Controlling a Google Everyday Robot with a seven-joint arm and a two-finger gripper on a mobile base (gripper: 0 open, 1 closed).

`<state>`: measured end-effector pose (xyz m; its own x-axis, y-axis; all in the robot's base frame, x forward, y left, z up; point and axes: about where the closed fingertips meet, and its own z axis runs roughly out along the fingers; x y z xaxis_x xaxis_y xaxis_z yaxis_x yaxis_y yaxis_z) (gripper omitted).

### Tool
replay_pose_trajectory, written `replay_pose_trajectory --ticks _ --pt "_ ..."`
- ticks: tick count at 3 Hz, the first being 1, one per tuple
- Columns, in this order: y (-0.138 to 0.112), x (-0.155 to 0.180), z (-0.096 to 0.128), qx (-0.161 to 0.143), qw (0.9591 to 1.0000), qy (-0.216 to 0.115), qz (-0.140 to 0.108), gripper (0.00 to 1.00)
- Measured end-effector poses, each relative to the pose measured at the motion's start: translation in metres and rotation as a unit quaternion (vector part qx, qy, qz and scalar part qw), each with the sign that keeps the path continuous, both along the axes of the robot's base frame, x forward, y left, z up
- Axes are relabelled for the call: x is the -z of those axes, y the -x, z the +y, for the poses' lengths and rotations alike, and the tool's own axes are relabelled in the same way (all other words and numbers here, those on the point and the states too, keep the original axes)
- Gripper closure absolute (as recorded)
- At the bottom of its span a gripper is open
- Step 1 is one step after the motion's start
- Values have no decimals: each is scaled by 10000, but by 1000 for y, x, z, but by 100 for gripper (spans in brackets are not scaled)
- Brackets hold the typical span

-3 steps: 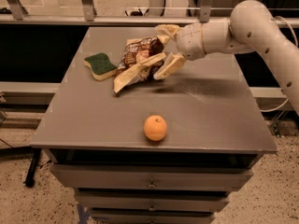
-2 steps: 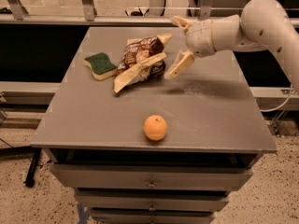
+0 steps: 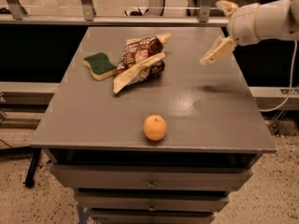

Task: Move brown chip bag near sponge

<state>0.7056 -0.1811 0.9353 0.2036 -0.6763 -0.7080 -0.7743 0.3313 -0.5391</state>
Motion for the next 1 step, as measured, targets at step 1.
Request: replay_pose_trajectory --ticks 1 --pt "-1 0 -7 85 10000 49 7 0"
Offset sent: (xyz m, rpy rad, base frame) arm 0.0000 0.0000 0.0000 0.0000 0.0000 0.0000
